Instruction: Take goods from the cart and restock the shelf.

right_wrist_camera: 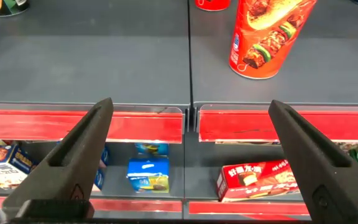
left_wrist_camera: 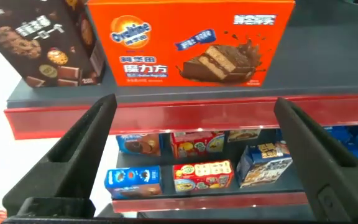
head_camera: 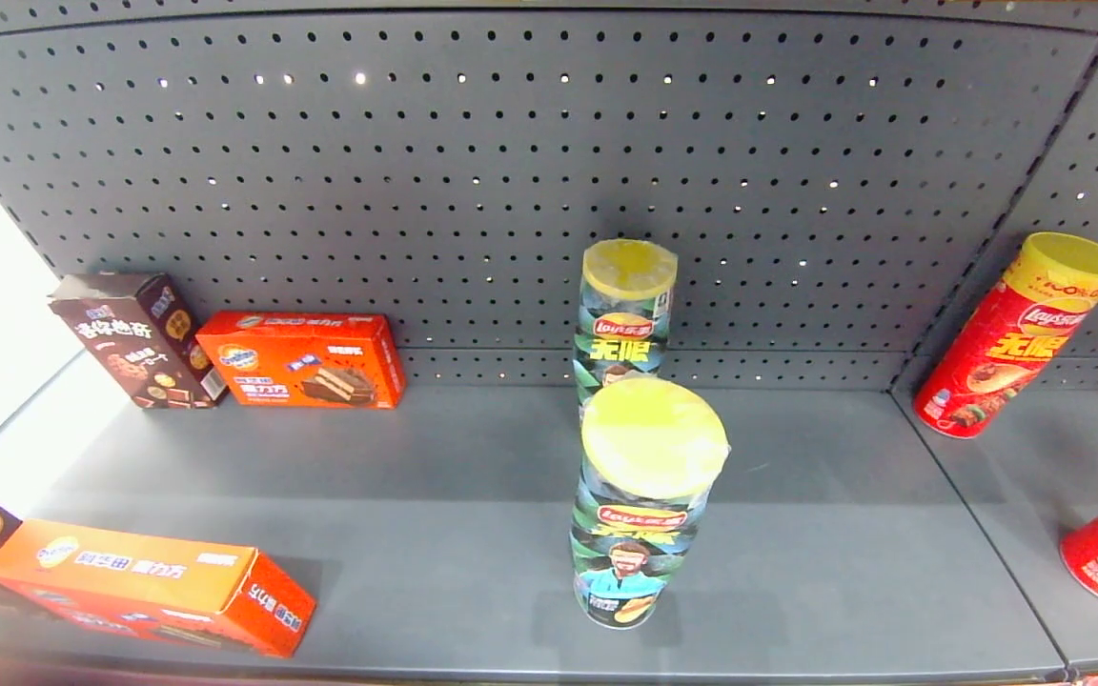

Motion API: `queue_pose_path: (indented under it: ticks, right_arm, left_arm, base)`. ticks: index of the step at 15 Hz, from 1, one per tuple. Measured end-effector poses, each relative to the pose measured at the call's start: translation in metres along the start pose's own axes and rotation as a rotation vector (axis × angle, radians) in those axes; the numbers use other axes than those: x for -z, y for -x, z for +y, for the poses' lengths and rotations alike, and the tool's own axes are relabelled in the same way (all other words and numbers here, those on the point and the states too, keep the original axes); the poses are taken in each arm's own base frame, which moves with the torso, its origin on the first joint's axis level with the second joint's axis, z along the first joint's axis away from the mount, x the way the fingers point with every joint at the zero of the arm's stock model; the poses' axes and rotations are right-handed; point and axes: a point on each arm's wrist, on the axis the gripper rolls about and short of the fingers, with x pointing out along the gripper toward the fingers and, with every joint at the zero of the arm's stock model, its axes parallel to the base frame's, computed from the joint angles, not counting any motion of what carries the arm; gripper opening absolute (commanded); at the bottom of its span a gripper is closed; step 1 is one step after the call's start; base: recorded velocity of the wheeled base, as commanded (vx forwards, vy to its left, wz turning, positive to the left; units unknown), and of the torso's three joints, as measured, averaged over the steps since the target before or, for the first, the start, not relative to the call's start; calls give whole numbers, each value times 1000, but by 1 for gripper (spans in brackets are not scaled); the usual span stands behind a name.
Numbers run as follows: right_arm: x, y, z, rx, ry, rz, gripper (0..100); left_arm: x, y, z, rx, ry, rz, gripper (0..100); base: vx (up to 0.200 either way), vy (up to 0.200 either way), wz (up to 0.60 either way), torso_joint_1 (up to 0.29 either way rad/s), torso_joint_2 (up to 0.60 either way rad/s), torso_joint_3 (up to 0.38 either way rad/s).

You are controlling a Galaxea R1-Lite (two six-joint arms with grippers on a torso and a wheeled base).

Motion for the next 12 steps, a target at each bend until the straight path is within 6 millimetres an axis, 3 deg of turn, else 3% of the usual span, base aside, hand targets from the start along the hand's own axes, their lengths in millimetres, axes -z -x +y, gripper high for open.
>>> queue_pose_path:
  ticks: [11,12]
  right_arm:
    - [0,0,0,-3,0,0,100]
    - [0,0,0,-5,1,1,100]
  left_arm:
    - [0,0,0,19,-11,-1,100]
    - [0,0,0,20,-14,-1,100]
  base:
    - [0,0,0,0,0,0]
    - [-200,0,0,2,2,7]
